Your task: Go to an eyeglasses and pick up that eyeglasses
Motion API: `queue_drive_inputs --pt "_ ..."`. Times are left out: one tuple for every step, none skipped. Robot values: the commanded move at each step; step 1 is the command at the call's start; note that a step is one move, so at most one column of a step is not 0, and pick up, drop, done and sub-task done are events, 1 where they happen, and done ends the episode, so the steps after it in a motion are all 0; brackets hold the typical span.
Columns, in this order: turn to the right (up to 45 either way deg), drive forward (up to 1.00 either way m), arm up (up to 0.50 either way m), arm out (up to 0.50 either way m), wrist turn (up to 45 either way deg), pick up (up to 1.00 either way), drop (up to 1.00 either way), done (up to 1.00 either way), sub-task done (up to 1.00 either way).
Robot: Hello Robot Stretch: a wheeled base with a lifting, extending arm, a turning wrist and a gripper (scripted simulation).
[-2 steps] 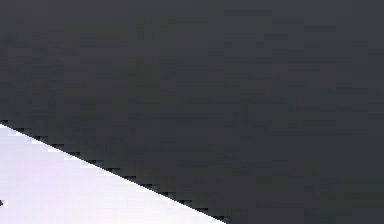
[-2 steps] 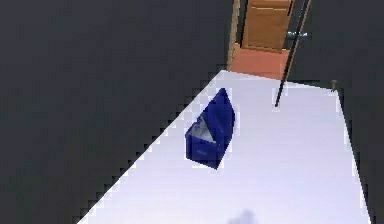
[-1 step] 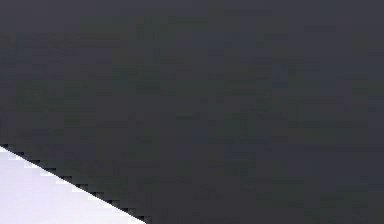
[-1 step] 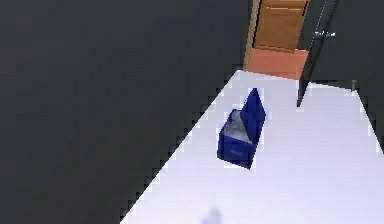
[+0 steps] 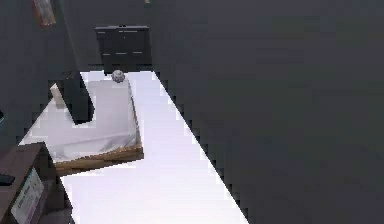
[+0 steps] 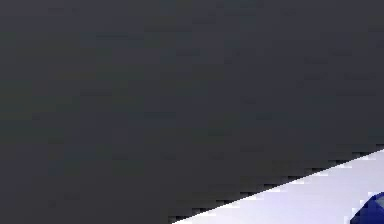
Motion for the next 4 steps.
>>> queue_drive_inputs --pt "-9.0 0.00 0.00 0.00 0.0 0.00 0.00 0.00 0.00" --pt "0.0 1.00 0.00 0.00 0.0 0.00 0.00 0.00 0.00" --pt "0.0 0.50 0.00 0.00 0.0 0.00 0.00 0.00 0.00" --pt "-9.0 0.00 0.00 0.00 0.0 0.00 0.00 0.00 0.00"
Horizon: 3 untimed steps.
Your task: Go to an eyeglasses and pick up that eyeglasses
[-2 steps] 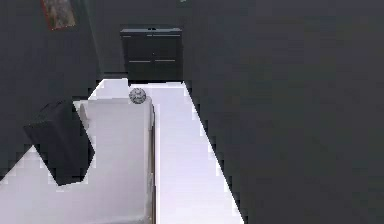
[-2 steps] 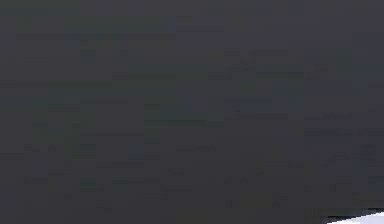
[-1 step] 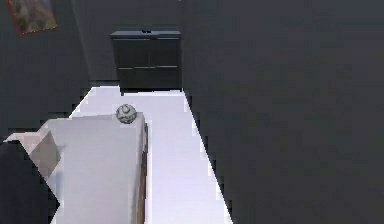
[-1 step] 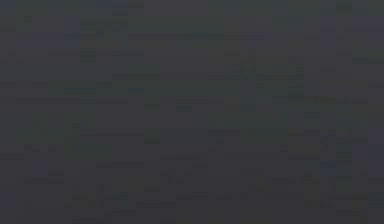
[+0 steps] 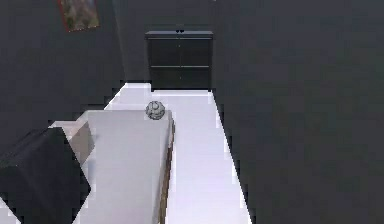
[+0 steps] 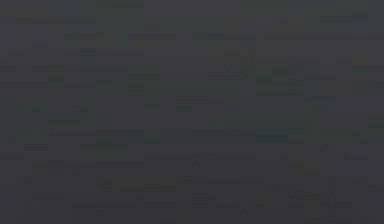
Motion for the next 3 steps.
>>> queue_drive_inputs --pt "0.0 0.15 0.00 0.00 0.0 0.00 0.00 0.00 0.00" --pt "6.0 0.00 0.00 0.00 0.0 0.00 0.00 0.00 0.00" --pt "0.0 1.00 0.00 0.00 0.0 0.00 0.00 0.00 0.00"
